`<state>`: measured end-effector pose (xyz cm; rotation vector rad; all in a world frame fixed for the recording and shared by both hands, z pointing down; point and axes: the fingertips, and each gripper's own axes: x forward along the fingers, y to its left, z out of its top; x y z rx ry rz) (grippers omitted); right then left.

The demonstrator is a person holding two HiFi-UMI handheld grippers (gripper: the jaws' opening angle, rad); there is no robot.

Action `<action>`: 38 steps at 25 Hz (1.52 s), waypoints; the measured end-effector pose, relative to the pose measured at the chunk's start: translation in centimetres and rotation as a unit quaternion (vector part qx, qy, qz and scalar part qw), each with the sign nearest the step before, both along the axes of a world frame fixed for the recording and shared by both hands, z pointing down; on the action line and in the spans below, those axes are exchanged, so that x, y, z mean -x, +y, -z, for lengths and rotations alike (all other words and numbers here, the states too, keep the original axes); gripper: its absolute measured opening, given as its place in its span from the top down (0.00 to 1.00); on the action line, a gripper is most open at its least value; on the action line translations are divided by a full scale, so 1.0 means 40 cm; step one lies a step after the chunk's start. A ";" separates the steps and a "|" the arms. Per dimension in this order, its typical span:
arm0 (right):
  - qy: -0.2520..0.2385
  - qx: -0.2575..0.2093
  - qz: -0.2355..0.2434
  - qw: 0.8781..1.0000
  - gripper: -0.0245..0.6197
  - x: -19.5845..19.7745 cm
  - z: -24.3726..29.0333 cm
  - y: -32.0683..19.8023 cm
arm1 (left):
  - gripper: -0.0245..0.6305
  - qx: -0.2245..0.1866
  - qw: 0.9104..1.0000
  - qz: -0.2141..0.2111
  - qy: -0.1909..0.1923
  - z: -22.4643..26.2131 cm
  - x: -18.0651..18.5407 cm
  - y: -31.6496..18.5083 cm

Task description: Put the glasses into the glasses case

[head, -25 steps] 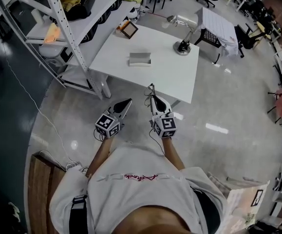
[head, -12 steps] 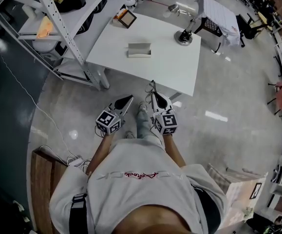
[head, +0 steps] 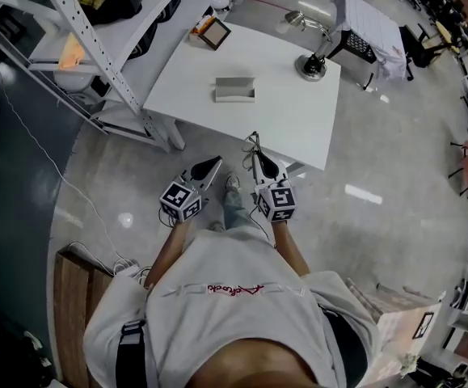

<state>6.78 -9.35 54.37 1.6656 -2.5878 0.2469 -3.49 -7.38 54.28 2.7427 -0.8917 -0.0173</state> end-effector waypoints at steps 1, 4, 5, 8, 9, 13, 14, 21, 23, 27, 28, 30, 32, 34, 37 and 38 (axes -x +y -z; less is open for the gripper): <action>0.001 0.000 0.002 1.000 0.91 0.001 -0.003 -0.018 | 0.93 -0.001 1.000 0.000 0.000 -0.001 -0.001 -0.019; 0.001 0.001 0.005 1.000 0.91 -0.001 -0.015 -0.078 | 0.93 0.000 1.000 0.001 0.001 -0.012 -0.006 -0.083; 0.000 0.002 0.005 1.000 0.91 -0.004 -0.019 -0.098 | 0.93 0.001 1.000 0.001 0.002 -0.015 -0.011 -0.105; -0.001 0.007 0.005 1.000 0.91 -0.017 -0.022 -0.163 | 0.93 -0.002 1.000 -0.001 -0.003 -0.008 -0.024 -0.170; -0.001 0.007 0.006 1.000 0.91 -0.021 -0.019 -0.187 | 0.93 -0.003 1.000 -0.001 -0.005 -0.003 -0.027 -0.193; -0.003 0.004 0.012 1.000 0.91 -0.027 -0.002 -0.290 | 0.93 -0.005 1.000 0.011 -0.005 0.015 -0.026 -0.299; -0.004 0.004 0.015 1.000 0.91 -0.028 0.001 -0.314 | 0.93 -0.005 1.000 0.014 -0.004 0.018 -0.026 -0.324; -0.004 -0.006 0.034 0.999 0.91 -0.034 0.029 -0.487 | 0.93 -0.017 0.999 0.036 -0.008 0.051 -0.033 -0.486; -0.006 -0.009 0.039 0.999 0.91 -0.036 0.038 -0.536 | 0.93 -0.021 0.999 0.042 -0.010 0.061 -0.034 -0.531; -0.007 -0.008 0.058 0.998 0.91 -0.036 0.045 -0.612 | 0.93 -0.021 0.998 0.061 -0.012 0.063 -0.038 -0.602; -0.008 -0.008 0.062 0.998 0.91 -0.037 0.048 -0.627 | 0.93 -0.020 0.998 0.063 -0.014 0.062 -0.041 -0.617; -0.010 -0.007 0.067 0.998 0.91 -0.043 0.046 -0.657 | 0.93 -0.019 0.998 0.065 -0.019 0.059 -0.047 -0.644; -0.013 -0.003 0.067 0.998 0.91 -0.048 0.034 -0.682 | 0.93 -0.013 0.997 0.067 -0.022 0.051 -0.051 -0.663; -0.012 0.005 0.070 0.997 0.91 -0.046 0.019 -0.692 | 0.93 -0.003 0.997 0.070 -0.023 0.036 -0.050 -0.671; -0.014 0.019 0.075 0.997 0.91 -0.043 -0.004 -0.700 | 0.93 0.009 0.997 0.075 -0.025 0.016 -0.049 -0.681; -0.015 0.025 0.076 0.997 0.91 -0.043 -0.012 -0.701 | 0.93 0.013 0.997 0.076 -0.026 0.011 -0.049 -0.685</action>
